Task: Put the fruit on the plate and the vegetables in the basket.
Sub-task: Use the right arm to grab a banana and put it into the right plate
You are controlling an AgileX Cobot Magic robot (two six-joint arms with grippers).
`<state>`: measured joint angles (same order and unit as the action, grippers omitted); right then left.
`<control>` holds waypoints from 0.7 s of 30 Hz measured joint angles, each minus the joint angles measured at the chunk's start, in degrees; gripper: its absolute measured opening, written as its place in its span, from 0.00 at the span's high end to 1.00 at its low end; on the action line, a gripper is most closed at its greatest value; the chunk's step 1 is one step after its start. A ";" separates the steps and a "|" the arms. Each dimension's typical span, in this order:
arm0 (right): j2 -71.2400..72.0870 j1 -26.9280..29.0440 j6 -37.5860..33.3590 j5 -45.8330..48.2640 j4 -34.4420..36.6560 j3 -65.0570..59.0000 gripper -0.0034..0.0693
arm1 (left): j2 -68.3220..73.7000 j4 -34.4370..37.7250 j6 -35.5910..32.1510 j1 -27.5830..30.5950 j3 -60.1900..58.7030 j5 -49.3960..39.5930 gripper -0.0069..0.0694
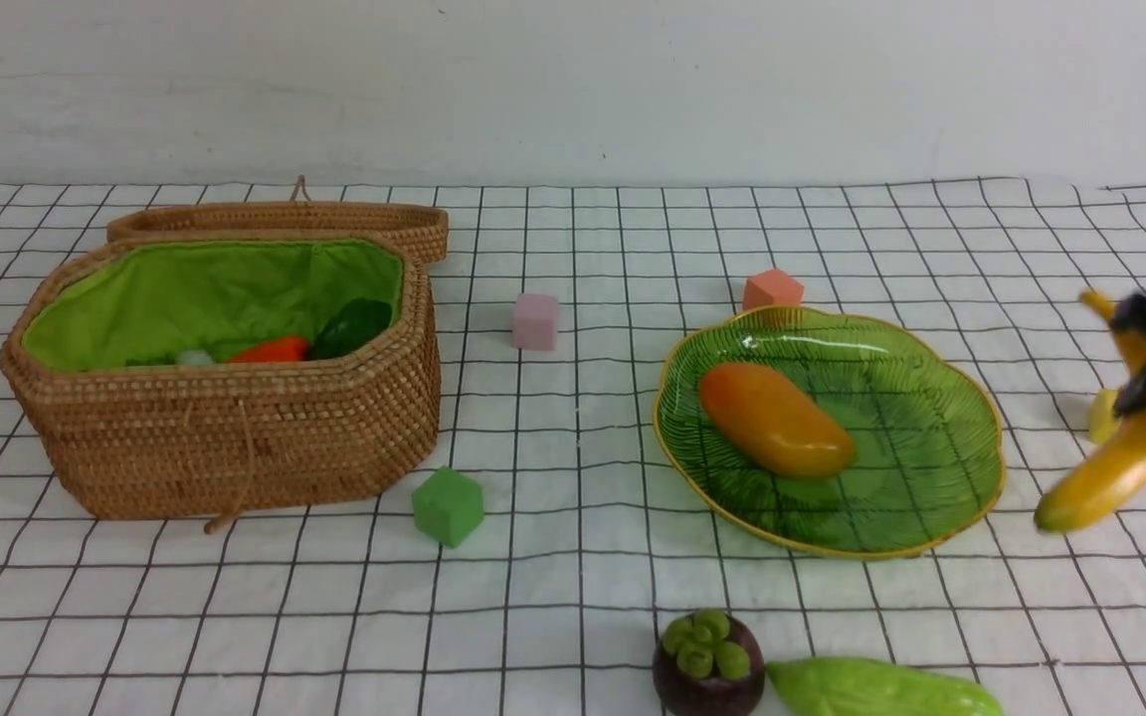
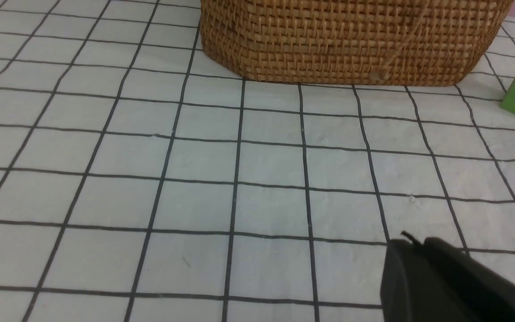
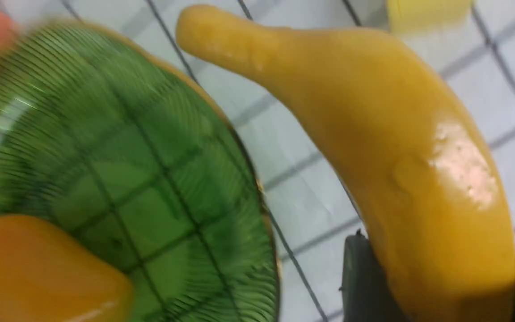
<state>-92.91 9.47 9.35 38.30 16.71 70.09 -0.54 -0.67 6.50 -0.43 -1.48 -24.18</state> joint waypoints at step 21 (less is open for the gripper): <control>-21.75 -14.40 -27.27 5.51 0.06 22.38 0.20 | 0.00 0.00 0.00 0.00 0.00 0.00 0.85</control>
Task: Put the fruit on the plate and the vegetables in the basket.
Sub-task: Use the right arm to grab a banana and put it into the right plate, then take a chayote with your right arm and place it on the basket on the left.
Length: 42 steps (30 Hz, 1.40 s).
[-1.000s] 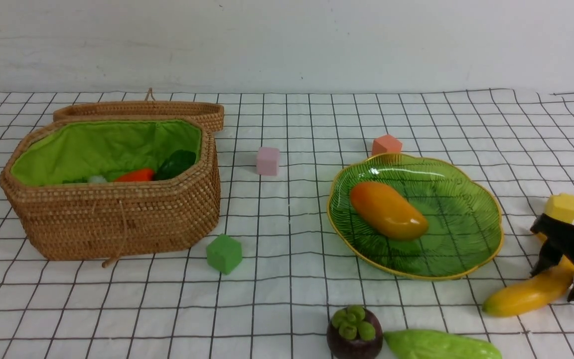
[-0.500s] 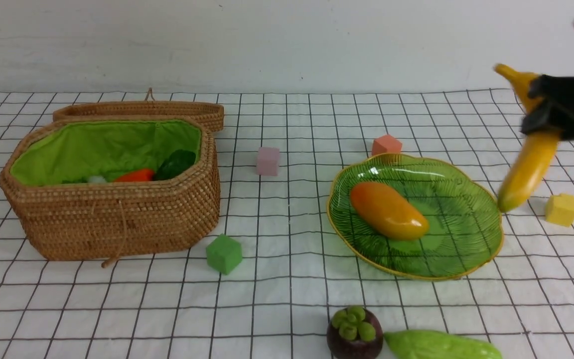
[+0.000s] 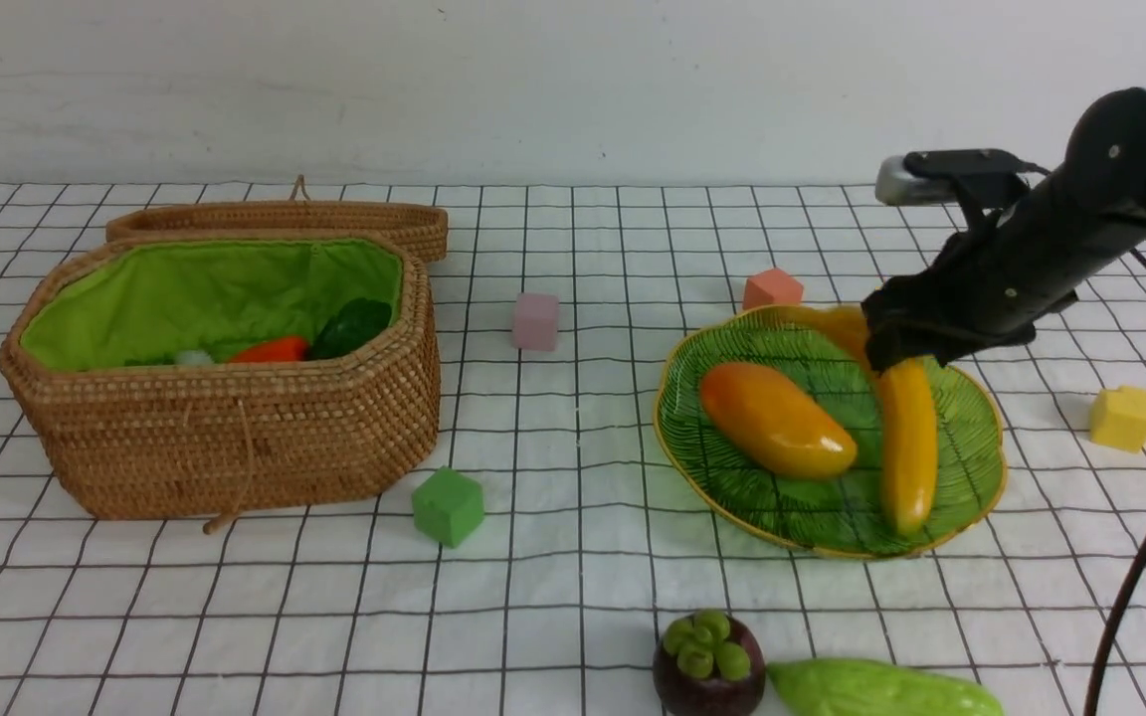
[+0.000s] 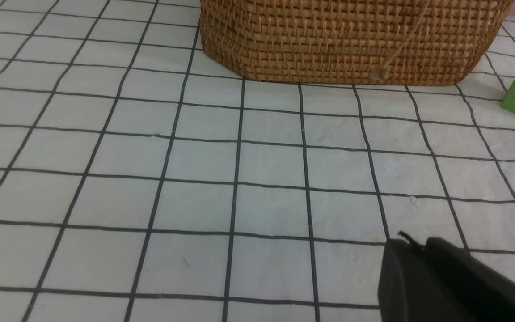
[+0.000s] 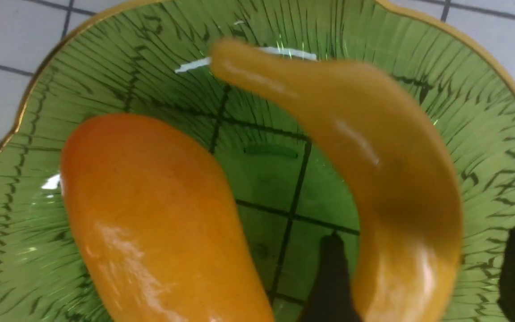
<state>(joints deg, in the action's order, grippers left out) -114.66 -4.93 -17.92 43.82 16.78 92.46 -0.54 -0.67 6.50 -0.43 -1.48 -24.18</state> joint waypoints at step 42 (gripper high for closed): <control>19.46 -22.84 -24.27 14.15 -9.24 -21.43 0.36 | 0.00 0.00 0.00 0.00 0.00 0.00 0.80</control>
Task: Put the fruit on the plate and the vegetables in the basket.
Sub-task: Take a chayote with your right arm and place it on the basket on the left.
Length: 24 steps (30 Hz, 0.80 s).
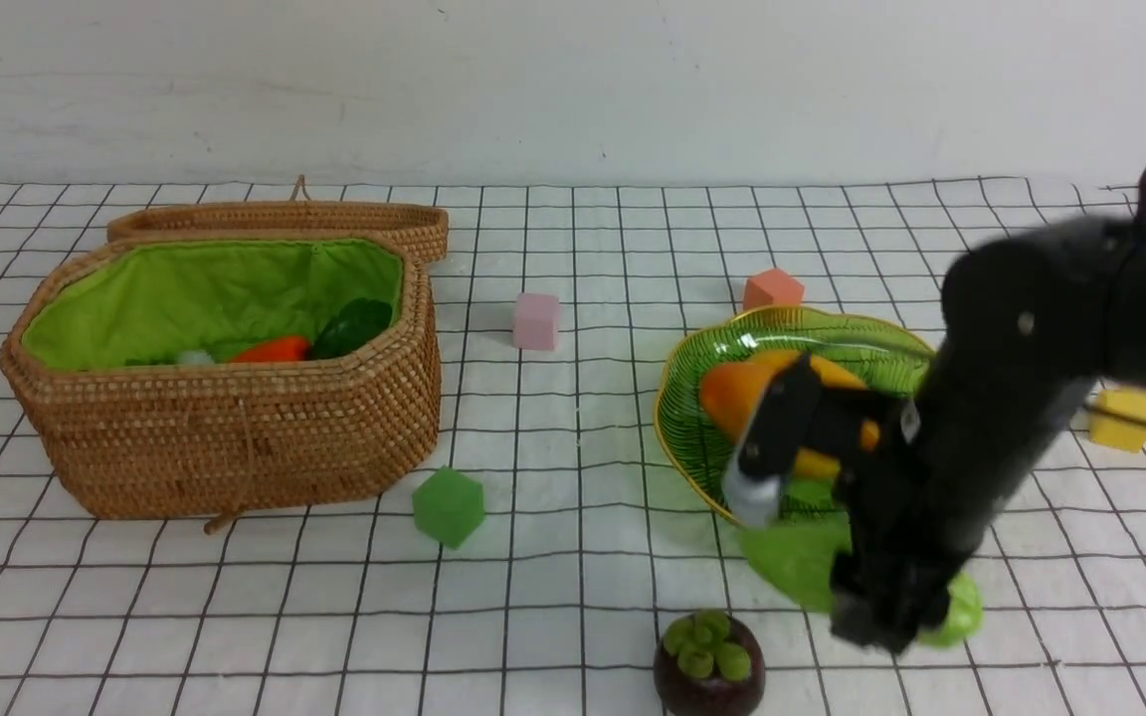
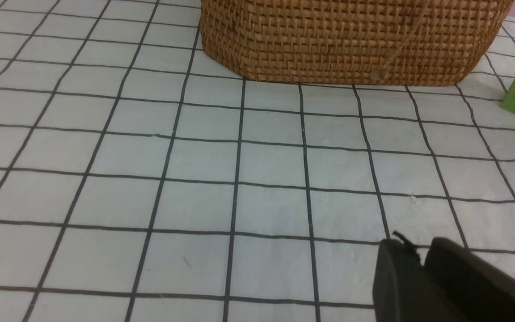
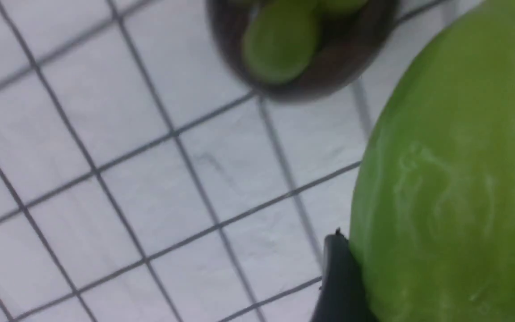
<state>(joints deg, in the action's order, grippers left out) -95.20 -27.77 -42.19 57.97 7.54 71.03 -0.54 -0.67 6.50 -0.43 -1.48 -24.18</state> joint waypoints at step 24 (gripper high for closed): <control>-48.99 -11.49 -35.07 -33.67 69.21 65.17 0.36 | 0.00 0.00 0.00 0.00 0.00 0.00 0.79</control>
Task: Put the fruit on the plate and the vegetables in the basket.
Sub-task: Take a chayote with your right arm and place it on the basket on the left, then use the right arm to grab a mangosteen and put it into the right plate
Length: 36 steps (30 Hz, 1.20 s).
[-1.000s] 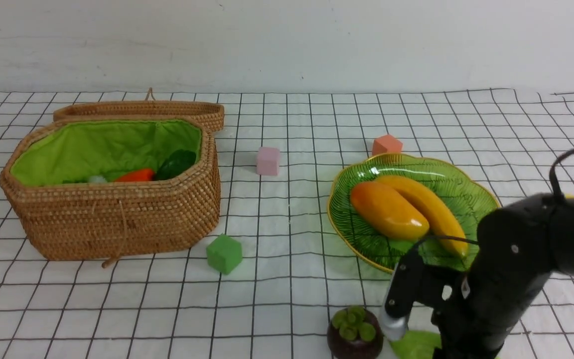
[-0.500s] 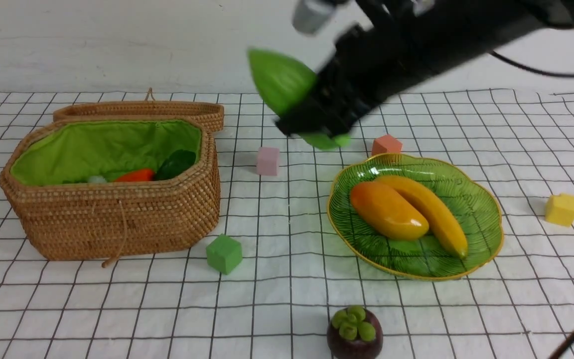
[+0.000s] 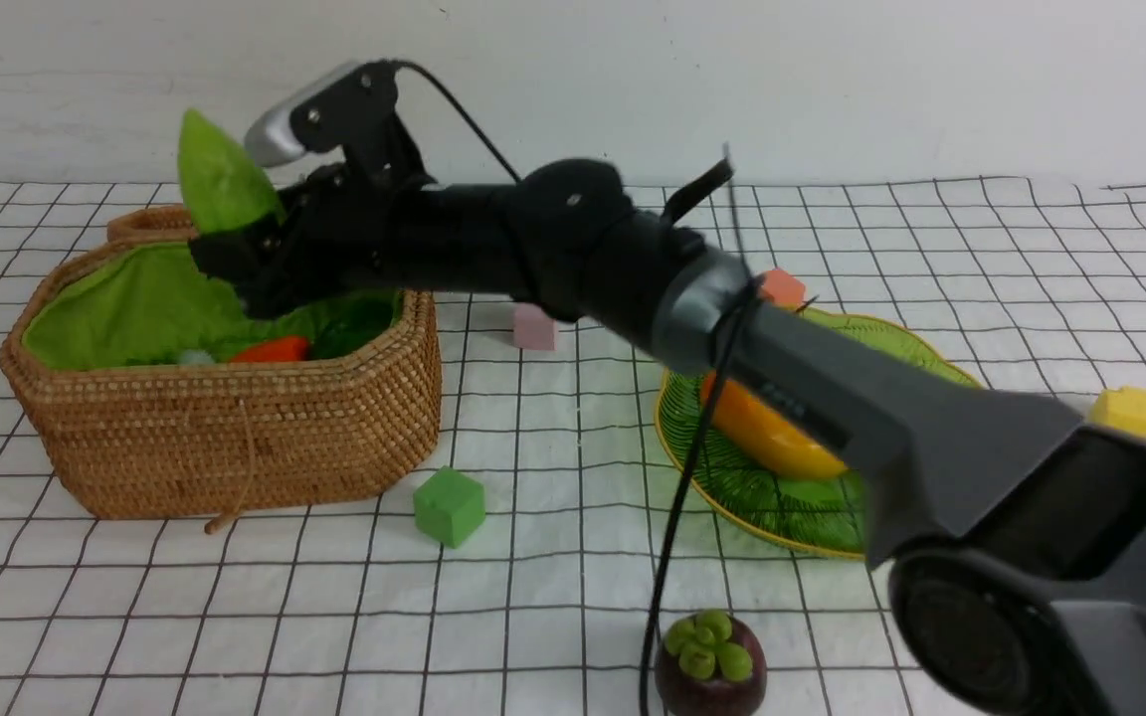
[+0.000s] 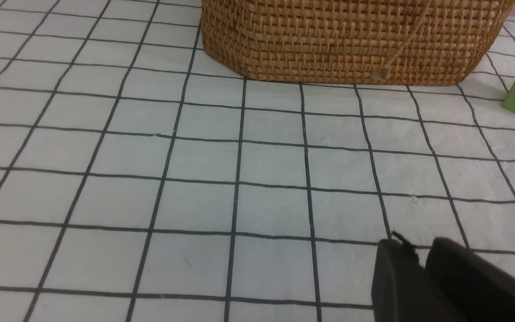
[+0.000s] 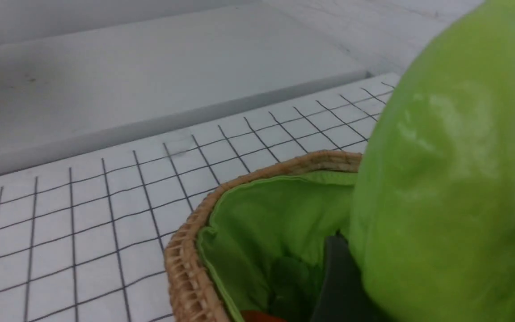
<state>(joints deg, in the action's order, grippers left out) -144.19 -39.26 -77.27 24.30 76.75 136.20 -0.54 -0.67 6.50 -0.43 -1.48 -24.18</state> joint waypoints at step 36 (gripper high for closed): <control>52.77 12.10 51.08 28.86 -52.85 -61.99 0.12 | 0.00 0.00 0.00 0.00 0.00 0.00 0.77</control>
<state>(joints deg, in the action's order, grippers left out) -91.42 -27.16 -26.19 53.16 23.90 74.21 -0.54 -0.67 6.50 -0.43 -1.48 -24.18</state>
